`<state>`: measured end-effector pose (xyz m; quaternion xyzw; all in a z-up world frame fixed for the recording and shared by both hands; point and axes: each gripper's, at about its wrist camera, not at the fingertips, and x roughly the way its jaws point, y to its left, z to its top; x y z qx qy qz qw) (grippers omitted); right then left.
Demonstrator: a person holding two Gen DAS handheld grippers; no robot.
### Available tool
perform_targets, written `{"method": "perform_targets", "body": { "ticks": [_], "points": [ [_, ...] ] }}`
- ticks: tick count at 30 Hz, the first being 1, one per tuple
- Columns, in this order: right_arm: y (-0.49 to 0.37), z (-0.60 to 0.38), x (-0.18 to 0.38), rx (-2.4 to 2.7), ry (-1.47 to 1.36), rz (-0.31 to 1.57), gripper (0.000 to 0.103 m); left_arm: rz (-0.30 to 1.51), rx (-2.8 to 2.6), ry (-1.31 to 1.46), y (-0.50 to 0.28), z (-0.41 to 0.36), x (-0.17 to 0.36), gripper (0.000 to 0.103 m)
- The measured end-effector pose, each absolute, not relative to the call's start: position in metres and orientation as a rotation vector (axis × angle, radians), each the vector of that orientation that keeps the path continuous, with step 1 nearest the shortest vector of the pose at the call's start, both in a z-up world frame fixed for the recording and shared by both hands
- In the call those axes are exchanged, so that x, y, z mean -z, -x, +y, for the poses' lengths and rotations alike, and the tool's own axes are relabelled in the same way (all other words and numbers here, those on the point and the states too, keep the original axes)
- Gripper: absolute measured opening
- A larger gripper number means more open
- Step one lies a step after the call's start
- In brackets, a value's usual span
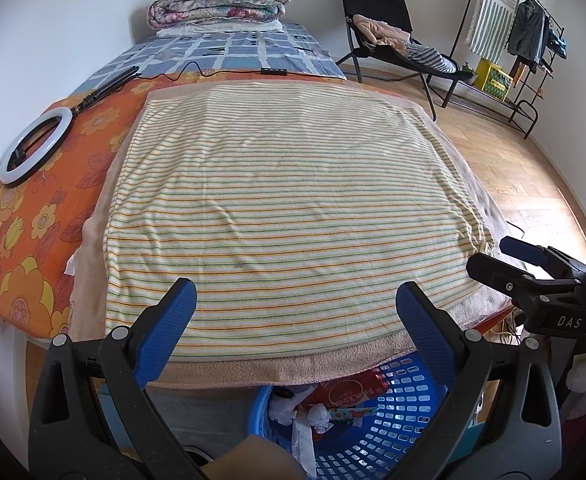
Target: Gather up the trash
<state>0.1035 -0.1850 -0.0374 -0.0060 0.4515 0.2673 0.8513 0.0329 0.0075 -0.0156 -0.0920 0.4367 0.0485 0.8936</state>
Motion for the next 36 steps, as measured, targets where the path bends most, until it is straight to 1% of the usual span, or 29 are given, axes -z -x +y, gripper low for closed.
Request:
{"method": "perform_targets", "body": {
  "ticks": [36],
  "points": [
    [-0.102, -0.182, 0.044, -0.565, 0.010, 0.974, 0.103, 0.886, -0.149, 0.148, -0.031, -0.003, 0.007, 0.102]
  ]
}}
